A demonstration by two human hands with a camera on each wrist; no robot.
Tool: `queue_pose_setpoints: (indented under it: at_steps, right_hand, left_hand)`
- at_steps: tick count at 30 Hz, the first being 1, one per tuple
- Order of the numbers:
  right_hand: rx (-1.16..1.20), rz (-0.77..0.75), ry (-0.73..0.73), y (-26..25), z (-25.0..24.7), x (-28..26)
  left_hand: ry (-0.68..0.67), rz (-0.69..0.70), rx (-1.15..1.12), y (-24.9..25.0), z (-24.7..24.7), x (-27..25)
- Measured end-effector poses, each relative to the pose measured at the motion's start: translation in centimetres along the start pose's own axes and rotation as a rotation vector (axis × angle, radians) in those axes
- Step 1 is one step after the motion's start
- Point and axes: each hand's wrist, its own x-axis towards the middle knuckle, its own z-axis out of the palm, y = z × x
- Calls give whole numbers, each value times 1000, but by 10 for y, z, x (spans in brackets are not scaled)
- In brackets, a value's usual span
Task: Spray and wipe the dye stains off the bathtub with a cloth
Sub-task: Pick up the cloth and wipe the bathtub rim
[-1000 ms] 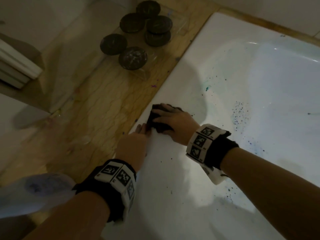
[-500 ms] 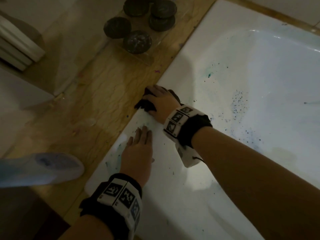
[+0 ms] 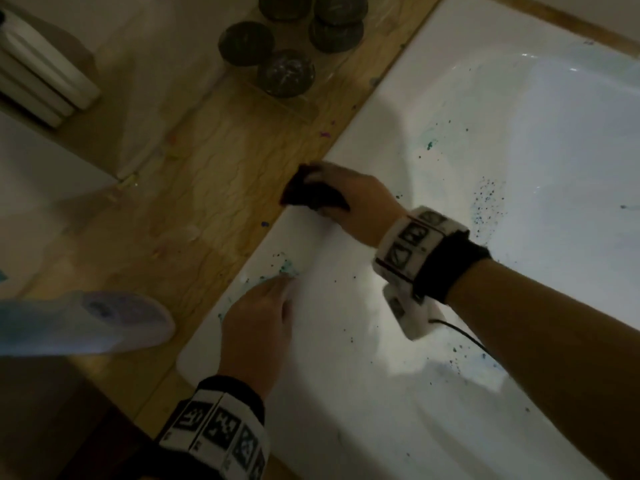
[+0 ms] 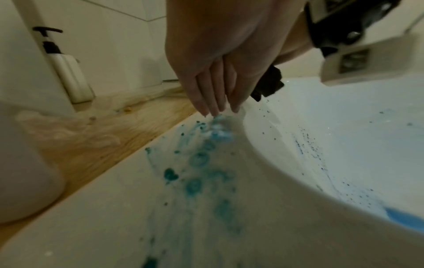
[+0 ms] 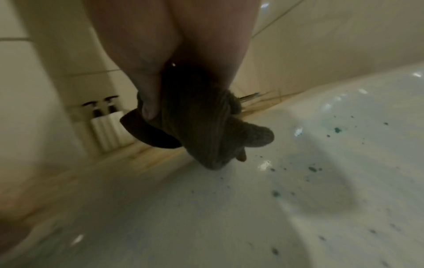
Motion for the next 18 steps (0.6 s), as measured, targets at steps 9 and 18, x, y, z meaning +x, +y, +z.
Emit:
queue_pose_setpoints:
  at_steps: [9, 18]
  right_hand:
    - [-110, -276, -314, -2, 48, -29]
    - [-17, -54, -166, 0, 11, -15]
  left_hand:
    - [-187, -328, 54, -15, 6, -3]
    - [-312, -328, 59, -23, 3, 0]
